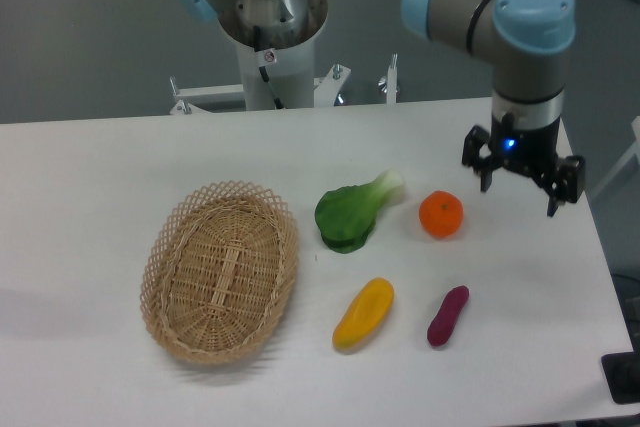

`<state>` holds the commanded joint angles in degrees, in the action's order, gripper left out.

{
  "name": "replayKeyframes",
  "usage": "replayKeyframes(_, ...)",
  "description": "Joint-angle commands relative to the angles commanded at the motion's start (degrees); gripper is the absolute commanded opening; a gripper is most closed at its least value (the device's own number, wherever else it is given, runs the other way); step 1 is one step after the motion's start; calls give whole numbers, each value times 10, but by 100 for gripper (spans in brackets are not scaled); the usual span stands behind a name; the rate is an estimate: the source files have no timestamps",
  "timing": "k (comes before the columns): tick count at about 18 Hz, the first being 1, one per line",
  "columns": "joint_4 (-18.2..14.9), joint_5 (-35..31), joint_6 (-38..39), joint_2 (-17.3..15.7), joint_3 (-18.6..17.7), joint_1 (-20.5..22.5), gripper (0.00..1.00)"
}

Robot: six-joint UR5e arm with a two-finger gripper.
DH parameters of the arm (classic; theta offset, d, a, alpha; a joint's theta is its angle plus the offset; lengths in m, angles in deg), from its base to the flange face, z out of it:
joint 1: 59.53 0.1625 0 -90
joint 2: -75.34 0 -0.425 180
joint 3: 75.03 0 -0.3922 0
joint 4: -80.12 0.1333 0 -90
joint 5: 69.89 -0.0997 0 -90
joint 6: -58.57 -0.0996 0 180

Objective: Place the sweet potato on the table

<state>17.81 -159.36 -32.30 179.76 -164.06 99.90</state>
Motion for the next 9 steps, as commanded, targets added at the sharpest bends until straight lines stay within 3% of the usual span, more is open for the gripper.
replayKeyframes(9, -3, 4, -22, -4, -11, 4, 100)
